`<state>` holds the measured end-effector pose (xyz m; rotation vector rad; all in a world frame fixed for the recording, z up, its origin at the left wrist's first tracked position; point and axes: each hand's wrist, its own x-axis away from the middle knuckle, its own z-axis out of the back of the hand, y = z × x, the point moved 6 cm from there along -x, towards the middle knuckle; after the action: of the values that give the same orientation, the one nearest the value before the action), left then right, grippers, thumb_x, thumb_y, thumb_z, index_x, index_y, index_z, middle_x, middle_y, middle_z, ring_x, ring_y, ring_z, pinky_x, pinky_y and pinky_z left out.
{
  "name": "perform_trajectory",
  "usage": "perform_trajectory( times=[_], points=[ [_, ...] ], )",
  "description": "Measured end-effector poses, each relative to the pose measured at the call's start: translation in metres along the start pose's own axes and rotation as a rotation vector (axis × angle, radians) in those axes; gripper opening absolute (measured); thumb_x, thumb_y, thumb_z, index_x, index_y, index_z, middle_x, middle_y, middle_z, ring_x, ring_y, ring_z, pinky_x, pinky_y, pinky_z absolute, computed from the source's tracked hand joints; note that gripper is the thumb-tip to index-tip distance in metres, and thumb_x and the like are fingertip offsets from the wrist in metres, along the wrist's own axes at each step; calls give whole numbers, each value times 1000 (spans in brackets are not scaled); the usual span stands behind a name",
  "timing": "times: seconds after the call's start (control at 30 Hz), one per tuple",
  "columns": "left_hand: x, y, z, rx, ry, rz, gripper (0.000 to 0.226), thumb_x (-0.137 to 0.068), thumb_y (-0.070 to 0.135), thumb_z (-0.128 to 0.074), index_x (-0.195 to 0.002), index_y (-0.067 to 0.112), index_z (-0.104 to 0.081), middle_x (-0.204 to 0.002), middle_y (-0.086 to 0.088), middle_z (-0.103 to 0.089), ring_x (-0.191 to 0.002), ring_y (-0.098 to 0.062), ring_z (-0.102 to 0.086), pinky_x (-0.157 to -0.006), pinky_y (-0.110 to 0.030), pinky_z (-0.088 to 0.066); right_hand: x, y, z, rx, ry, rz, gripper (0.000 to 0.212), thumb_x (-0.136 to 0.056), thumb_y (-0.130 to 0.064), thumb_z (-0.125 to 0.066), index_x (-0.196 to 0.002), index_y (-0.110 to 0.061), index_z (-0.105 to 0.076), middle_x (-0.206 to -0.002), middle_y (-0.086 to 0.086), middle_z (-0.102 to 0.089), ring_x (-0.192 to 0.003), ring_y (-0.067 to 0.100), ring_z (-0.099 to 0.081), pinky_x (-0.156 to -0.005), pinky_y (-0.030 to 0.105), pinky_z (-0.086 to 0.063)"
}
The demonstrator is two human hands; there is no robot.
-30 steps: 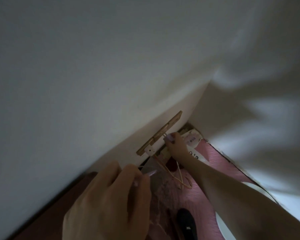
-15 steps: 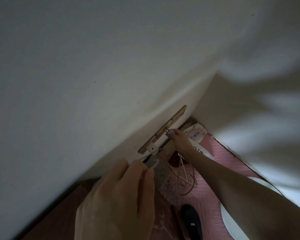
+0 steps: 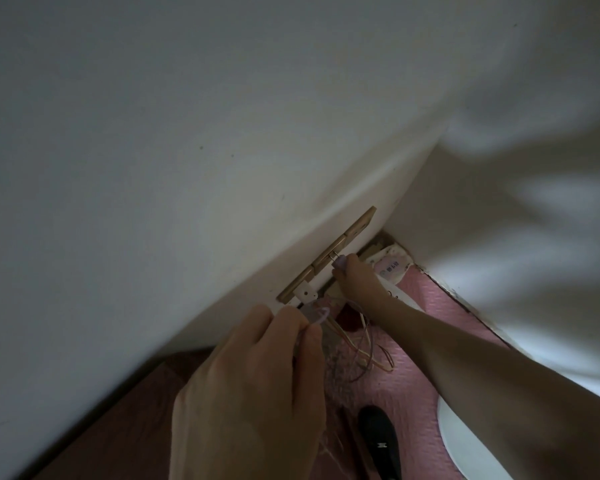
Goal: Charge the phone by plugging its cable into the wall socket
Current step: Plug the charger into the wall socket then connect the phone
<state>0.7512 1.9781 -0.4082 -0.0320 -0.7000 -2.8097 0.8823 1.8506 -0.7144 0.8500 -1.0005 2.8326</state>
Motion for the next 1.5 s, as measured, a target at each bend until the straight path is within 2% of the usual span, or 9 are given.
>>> perform_trajectory(
  times=[0.37,0.63,0.8,0.93,1.13,1.23,1.3,1.4,1.5],
  points=[
    [-8,-3,-12,-46,-12,16,27,-98,33,-49,-71,28,-54,-65,7,-50,-49,-8,-47,-39,-16,-26,-1,-21,5,171,12,53,23,-100,-15,-48,-100,0,-65,-88,14,-62,-90,34,-66,-62,30,-41],
    [-1,-4,-13,-89,-32,12,24,-93,40,-49,-72,28,-54,-65,7,-47,-48,-5,-41,-41,-14,-21,-11,-28,2,152,-40,-43,21,-98,-10,-49,-104,-1,-68,-98,18,-68,-77,27,-61,-62,29,-43],
    [10,-1,-3,-62,-25,48,29,-92,49,-34,-80,30,-52,-75,8,-47,-54,-5,-42,-46,-13,-21,1,-30,15,142,-57,-73,17,-96,-10,-56,-81,-2,-60,-71,4,-56,-62,19,-55,-48,20,-40],
    [19,3,7,-21,-22,72,29,-90,52,-36,-81,30,-53,-76,8,-49,-62,-9,-50,-47,-19,-30,10,-34,26,146,-73,-37,23,-97,-16,-56,-102,4,-67,-97,19,-68,-95,35,-66,-66,30,-43],
    [22,-4,-8,-44,15,52,30,-93,49,-40,-80,27,-57,-75,6,-51,-62,-11,-53,-49,-28,-40,8,-38,18,205,-14,8,21,-98,-11,-52,-103,3,-67,-106,22,-69,-99,36,-65,-71,33,-47],
    [25,-5,-16,-47,35,57,35,-95,49,-36,-77,26,-56,-73,7,-52,-58,-8,-46,-45,-20,-30,2,-40,16,220,14,-18,12,-96,-8,-53,-99,-1,-63,-108,23,-69,-100,37,-65,-69,32,-47],
    [25,-5,-23,-47,50,57,31,-95,45,-43,-75,26,-57,-71,8,-51,-57,-6,-41,-45,-15,-23,-1,-39,17,272,12,-39,17,-96,-11,-54,-105,2,-62,-111,22,-67,-102,36,-64,-68,30,-44],
    [29,-4,-26,-29,69,51,25,-94,38,-52,-74,24,-58,-69,7,-50,-58,-11,-49,-48,-26,-35,1,-42,20,314,-79,-20,28,-95,-15,-54,-116,3,-61,-118,20,-65,-106,35,-63,-75,32,-46],
    [32,-7,-5,78,147,88,23,-94,37,-51,-74,28,-58,-66,9,-51,-55,-7,-50,-45,-24,-34,26,-59,38,131,-53,-85,37,-97,-19,-48,-129,-2,-55,-129,21,-59,-114,37,-59,-88,34,-49]
  ],
)
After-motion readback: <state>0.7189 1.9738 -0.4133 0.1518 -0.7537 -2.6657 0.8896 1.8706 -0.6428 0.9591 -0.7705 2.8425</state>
